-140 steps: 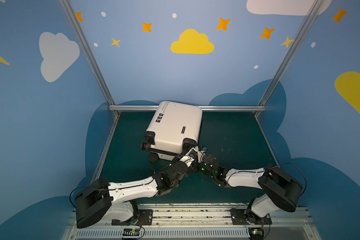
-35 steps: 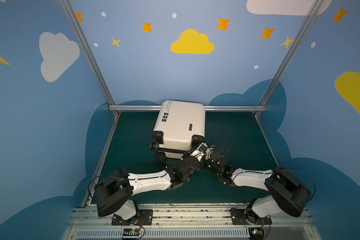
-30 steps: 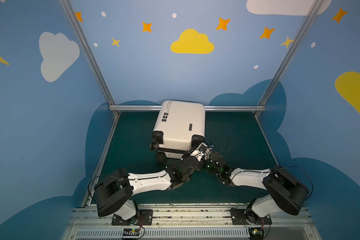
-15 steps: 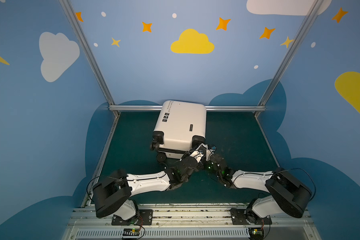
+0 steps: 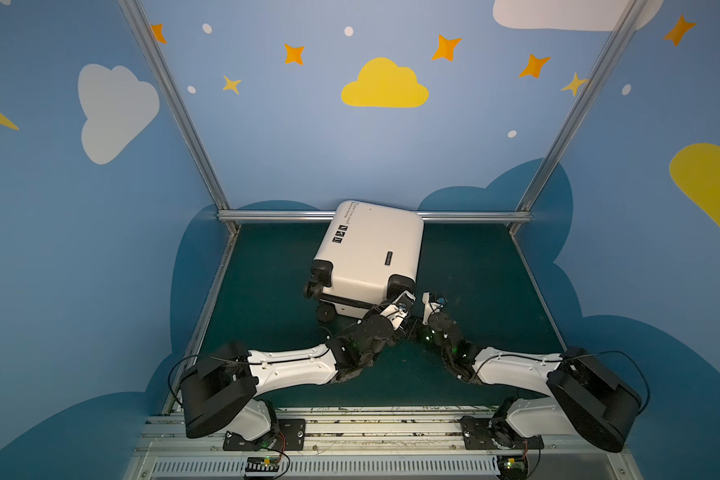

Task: Pack the luggage

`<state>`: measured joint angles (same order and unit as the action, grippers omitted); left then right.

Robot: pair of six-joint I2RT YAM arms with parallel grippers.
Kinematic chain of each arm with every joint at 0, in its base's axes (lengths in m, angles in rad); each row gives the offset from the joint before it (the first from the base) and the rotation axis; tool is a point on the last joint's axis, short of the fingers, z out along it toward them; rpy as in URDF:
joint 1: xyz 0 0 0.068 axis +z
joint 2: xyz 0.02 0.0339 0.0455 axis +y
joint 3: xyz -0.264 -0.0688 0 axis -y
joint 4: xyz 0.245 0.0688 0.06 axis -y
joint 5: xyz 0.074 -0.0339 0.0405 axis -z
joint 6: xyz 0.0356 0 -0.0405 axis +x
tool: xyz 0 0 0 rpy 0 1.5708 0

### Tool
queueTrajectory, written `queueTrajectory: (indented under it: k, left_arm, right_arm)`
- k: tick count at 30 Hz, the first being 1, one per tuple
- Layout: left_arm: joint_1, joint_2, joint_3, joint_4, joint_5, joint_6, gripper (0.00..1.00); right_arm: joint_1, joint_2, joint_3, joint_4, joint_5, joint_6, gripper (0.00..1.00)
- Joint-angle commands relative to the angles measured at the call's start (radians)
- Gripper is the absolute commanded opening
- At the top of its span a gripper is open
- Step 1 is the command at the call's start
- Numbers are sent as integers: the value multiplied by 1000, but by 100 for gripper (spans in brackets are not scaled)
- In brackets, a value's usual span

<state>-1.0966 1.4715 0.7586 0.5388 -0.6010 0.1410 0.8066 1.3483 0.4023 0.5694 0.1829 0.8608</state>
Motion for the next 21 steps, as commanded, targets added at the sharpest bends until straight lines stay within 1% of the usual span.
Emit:
queueTrajectory:
  k: [1, 3, 6, 13, 21]
  left_arm:
    - [-37, -58, 8, 38, 176, -2, 3]
    - [-37, -57, 8, 42, 178, -1, 3]
    - [-38, -56, 6, 44, 180, 0, 3]
    - [-37, -71, -4, 34, 222, -1, 3]
    - [-37, -105, -34, 17, 277, -28, 3]
  right_arm:
    - [-58, -40, -20, -82, 143, 33, 0]
    - [-63, -57, -17, -110, 150, 31, 0]
    - [-84, -63, -12, -128, 130, 10, 0]
    - [-181, -4, 7, -69, 8, -59, 0]
    - [-314, 21, 69, -78, -110, -121, 0]
